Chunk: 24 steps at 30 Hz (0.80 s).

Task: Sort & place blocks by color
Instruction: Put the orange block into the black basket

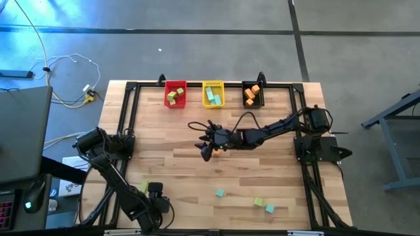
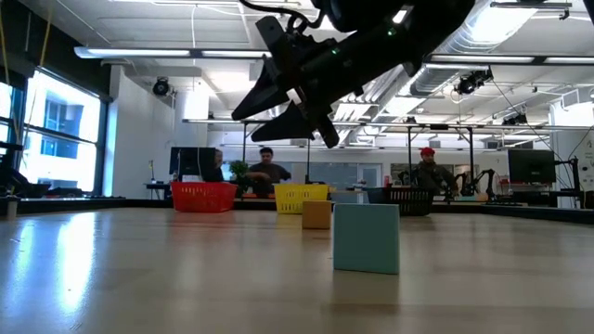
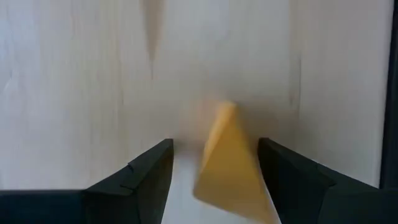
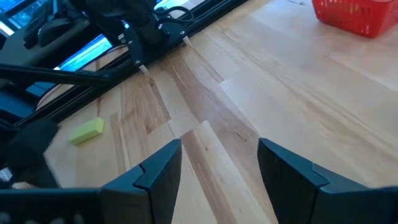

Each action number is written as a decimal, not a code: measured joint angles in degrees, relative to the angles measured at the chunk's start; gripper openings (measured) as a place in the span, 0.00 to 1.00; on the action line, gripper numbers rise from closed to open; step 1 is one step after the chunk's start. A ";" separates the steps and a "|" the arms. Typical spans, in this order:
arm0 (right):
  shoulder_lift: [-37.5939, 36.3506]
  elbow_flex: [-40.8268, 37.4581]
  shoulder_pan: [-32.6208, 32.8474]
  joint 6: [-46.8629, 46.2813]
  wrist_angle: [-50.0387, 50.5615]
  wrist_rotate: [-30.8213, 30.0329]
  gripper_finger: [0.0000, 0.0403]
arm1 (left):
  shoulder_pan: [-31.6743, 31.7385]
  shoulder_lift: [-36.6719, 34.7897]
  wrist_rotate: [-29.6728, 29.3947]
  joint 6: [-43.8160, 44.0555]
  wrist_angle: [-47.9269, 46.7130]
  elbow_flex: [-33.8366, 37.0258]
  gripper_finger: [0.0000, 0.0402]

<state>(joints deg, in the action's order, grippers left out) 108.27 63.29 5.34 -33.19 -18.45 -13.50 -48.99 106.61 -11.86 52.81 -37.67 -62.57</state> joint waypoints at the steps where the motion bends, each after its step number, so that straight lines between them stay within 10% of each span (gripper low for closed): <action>1: 0.00 0.00 0.18 0.02 0.00 -0.03 0.49 | 0.15 -0.22 0.63 0.49 0.64 0.77 0.54; 14: 0.00 0.00 1.16 2.26 -0.18 -0.29 0.49 | 0.61 -0.44 -0.68 -2.06 2.80 3.15 0.24; 24: -2.37 -0.04 -0.23 8.73 0.34 -3.61 0.49 | 4.63 -2.95 -4.41 -8.88 -1.00 3.63 0.24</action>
<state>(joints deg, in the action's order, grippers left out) 105.90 63.24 5.10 -24.47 -18.12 -17.11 -44.37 103.66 -16.26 43.93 -38.67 -58.94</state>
